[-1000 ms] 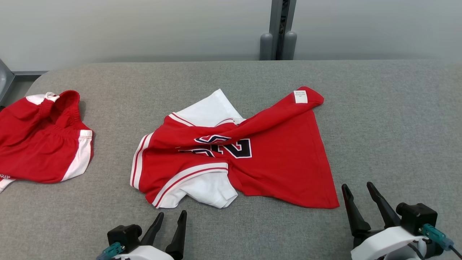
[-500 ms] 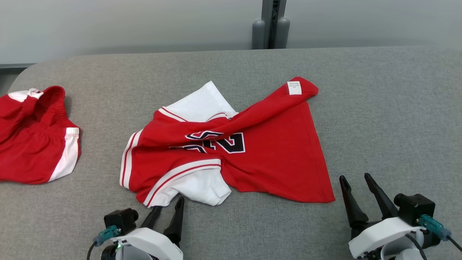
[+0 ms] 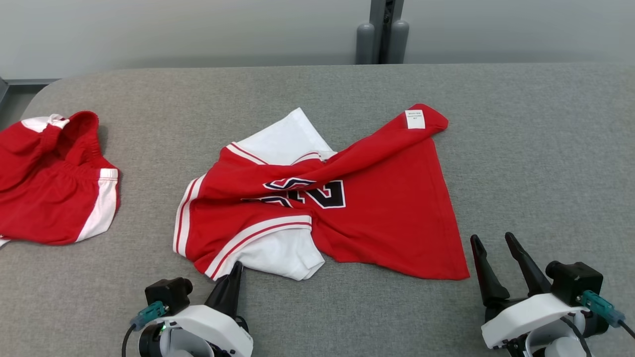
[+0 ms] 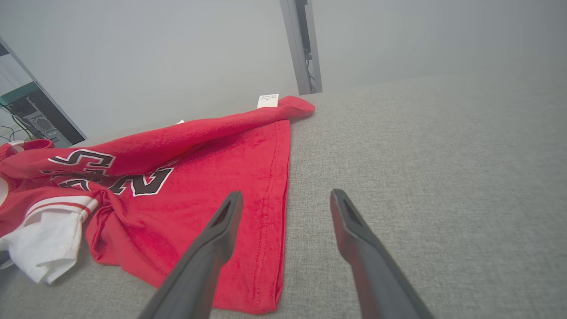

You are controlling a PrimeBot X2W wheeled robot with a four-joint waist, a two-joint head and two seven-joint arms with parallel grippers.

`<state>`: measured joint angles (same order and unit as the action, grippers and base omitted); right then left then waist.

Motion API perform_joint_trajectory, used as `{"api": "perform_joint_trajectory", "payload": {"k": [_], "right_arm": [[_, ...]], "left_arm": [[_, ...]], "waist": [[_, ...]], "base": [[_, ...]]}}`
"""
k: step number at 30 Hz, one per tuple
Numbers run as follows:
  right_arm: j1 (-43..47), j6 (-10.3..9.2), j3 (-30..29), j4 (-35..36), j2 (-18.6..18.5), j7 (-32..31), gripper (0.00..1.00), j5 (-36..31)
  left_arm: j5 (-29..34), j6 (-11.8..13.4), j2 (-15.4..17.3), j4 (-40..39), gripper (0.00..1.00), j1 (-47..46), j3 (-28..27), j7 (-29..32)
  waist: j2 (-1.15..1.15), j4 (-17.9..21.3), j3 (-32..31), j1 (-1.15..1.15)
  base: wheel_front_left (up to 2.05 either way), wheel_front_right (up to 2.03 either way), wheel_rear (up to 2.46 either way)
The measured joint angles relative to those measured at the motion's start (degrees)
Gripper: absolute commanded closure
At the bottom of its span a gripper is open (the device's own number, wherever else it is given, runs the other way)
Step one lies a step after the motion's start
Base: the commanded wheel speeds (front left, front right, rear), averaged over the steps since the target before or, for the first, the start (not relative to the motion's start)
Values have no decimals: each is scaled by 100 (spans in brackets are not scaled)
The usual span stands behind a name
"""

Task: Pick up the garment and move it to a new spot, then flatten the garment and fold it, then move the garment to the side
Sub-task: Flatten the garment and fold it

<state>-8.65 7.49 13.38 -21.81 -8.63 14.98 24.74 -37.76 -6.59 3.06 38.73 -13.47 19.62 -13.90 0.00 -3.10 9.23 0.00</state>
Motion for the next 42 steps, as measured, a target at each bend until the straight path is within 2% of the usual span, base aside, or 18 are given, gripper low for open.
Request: {"api": "perform_joint_trajectory", "payload": {"k": [4,10,14,19,30,31,32,33,42], "right_arm": [[9,0,-79,-15,-5,0,0,-3],[101,0,-212,-83,-81,1,0,13],[100,0,-168,-194,-97,0,0,64],[88,0,16,-528,-107,1,0,230],[-257,0,533,-1158,-90,2,0,728],[-279,0,549,-1168,-90,2,0,748],[-287,1,559,-1187,-99,3,0,770],[-298,1,555,-1190,-101,3,0,779],[-247,0,286,-849,-157,2,0,642]], "left_arm": [[36,-43,126,-212,100,10,109,-24],[-22,-38,452,-999,100,135,54,116],[-15,130,662,-1574,100,265,22,368],[147,453,935,-1886,100,408,27,652],[370,786,995,-1922,100,386,277,1139],[361,801,971,-1914,86,358,279,1192],[353,834,929,-1848,3,359,311,1237],[353,847,926,-1814,0,358,313,1232],[254,981,1061,-1728,0,519,85,994]], "waist": [[0,-108,-29,0],[0,-315,-84,0],[0,-447,-105,0],[0,-558,-76,0],[0,-575,19,0],[0,-569,23,0],[0,-557,33,0],[0,-549,34,0],[0,-512,-96,0]], "base": [[0,0,0],[0,0,0],[0,0,0],[0,0,0],[0,0,0],[0,0,0],[0,0,0],[0,0,0],[0,0,0]]}}
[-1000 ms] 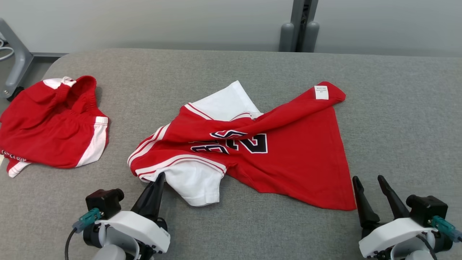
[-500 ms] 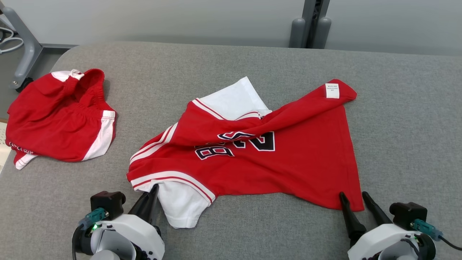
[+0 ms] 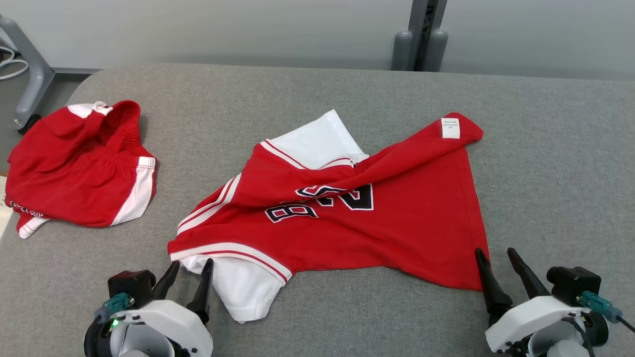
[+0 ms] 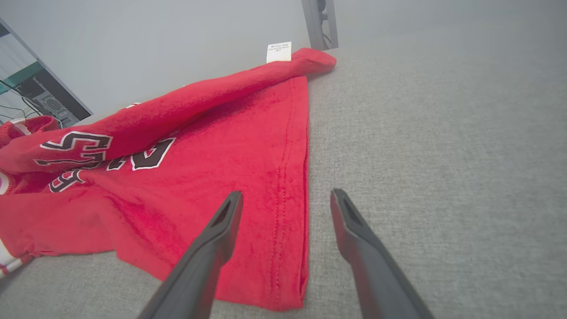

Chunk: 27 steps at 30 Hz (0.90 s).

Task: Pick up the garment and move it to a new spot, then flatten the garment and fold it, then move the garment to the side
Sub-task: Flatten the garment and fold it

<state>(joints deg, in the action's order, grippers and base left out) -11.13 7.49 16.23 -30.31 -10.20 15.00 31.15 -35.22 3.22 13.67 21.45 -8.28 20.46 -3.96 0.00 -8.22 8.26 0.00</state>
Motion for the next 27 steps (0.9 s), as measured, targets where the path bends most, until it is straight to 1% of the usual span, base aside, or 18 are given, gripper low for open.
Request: {"api": "perform_joint_trajectory", "payload": {"k": [4,9,14,16,23,27], "right_arm": [[93,0,-86,160,10,0,0,-101],[144,0,-112,183,23,0,0,-119],[227,0,-71,12,31,0,0,-83],[227,0,-42,-64,27,0,0,-24],[188,0,66,-242,30,0,0,103],[122,0,93,-264,25,0,0,119]], "left_arm": [[-18,47,57,-112,0,107,-37,-20],[-70,63,74,-223,0,211,-37,-9],[-101,53,51,-213,0,337,46,75],[-125,26,20,-186,0,337,81,76],[-221,-218,-57,191,0,283,210,119],[-188,-275,-130,502,0,58,278,38]], "waist": [[0,-38,-89,0],[0,-95,-154,0],[0,-147,-189,0],[0,-168,-189,0],[0,-200,-160,0],[0,-188,-118,0]], "base": [[0,0,0],[0,0,0],[0,0,0],[0,0,0],[0,0,0],[0,0,0]]}}
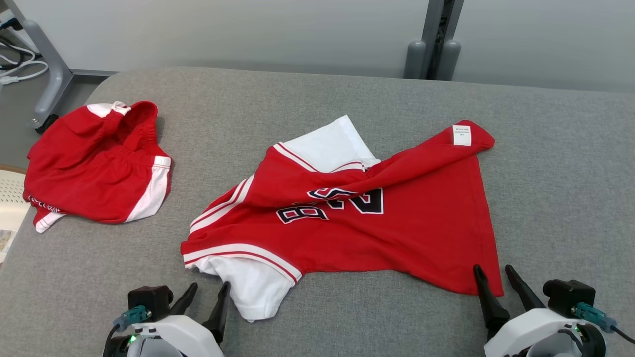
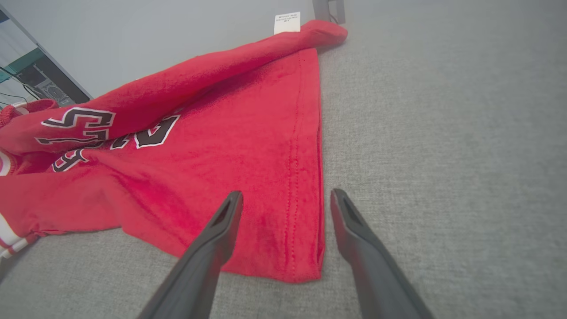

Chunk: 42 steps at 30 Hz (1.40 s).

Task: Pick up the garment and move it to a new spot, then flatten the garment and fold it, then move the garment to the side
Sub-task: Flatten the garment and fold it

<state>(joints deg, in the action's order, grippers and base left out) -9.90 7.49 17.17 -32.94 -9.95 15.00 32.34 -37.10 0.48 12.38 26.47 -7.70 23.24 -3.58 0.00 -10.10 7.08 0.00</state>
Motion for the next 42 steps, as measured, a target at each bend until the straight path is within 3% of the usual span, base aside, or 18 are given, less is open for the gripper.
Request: {"api": "perform_joint_trajectory", "payload": {"k": [4,10,15,23,31,32,33,35,42], "right_arm": [[-23,0,13,-3,-16,0,0,25],[-101,0,12,-29,-35,0,0,33],[-121,0,-12,-2,-41,0,0,33],[-122,0,-33,-31,-36,0,0,31],[-120,0,-56,-37,0,0,0,13],[-120,0,-64,-37,4,0,0,9],[-120,0,-63,-41,9,0,0,-2],[-119,0,-58,-43,24,0,0,-3],[-109,0,-64,-46,31,0,0,-2]], "left_arm": [[-9,-70,-83,289,0,-198,3,-115],[-276,-431,-283,601,0,-336,25,-131],[-330,-576,-363,688,0,-374,147,-170],[-300,-546,-289,717,0,-474,93,-421],[-495,-642,-368,671,0,-410,332,90],[-497,-645,-386,641,3,-398,354,112],[-509,-645,-386,611,30,-387,355,111],[-519,-581,-376,561,100,-364,323,47],[-218,-224,-88,168,100,-364,289,-99]], "waist": [[0,42,51,0],[0,141,103,0],[0,168,140,0],[0,122,136,0],[0,61,93,0],[0,57,91,0],[0,55,88,0],[0,59,79,0],[0,93,39,0]], "base": [[0,0,0],[0,0,0],[0,0,0],[0,0,0],[0,0,0],[0,0,0],[0,0,0],[0,0,0],[0,0,0]]}}
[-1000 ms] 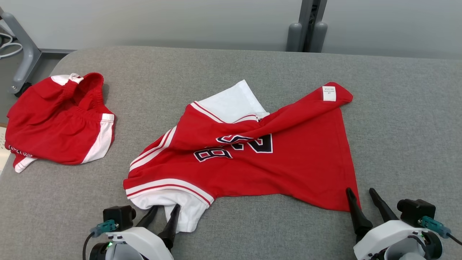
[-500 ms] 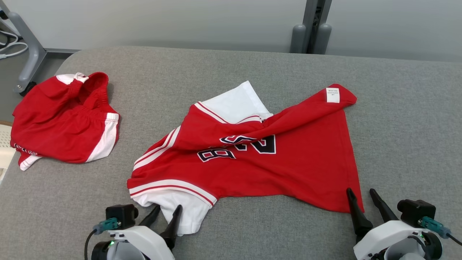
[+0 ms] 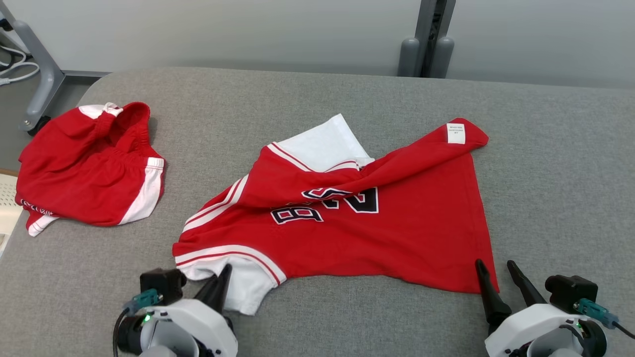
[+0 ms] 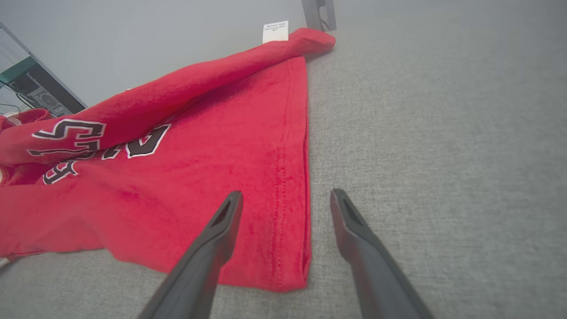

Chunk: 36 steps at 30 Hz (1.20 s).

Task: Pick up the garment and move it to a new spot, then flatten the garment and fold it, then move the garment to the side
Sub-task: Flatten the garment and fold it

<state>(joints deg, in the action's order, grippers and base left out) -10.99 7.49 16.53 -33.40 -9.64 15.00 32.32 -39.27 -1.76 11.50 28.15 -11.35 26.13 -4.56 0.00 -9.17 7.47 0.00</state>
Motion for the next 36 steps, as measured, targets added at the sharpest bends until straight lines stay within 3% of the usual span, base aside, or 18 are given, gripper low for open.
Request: {"api": "perform_joint_trajectory", "payload": {"k": [6,11,21,23,24,26,27,28,36], "right_arm": [[46,0,-27,-16,1,0,0,10],[59,0,23,-14,30,0,0,7],[-27,0,112,-37,23,-1,0,8],[-31,0,129,-37,22,0,0,9],[-34,0,134,-41,20,-1,0,9],[-50,0,153,-56,18,0,0,19],[-55,0,160,-64,15,0,0,26],[-59,0,174,-73,15,0,0,26],[-15,0,153,-70,11,0,0,24]], "left_arm": [[347,332,75,-953,100,-99,199,180],[379,401,-7,-1211,100,-394,350,543],[168,44,-298,263,100,-1491,294,693],[168,-25,-356,711,87,-1728,278,537],[178,-58,-383,917,74,-1845,277,460],[204,-130,-457,1362,59,-2041,290,307],[202,-179,-508,1545,13,-2108,315,242],[202,-232,-546,1728,0,-2162,342,177],[240,-427,-660,2340,0,-2219,508,-565]], "waist": [[0,9,-64,0],[0,63,-57,0],[0,395,37,0],[0,437,58,0],[0,451,66,0],[0,466,66,0],[0,468,60,0],[0,468,50,0],[0,408,-75,0]], "base": [[0,0,0],[0,0,0],[0,0,0],[0,0,0],[0,0,0],[0,0,0],[0,0,0],[0,0,0],[0,0,0]]}}
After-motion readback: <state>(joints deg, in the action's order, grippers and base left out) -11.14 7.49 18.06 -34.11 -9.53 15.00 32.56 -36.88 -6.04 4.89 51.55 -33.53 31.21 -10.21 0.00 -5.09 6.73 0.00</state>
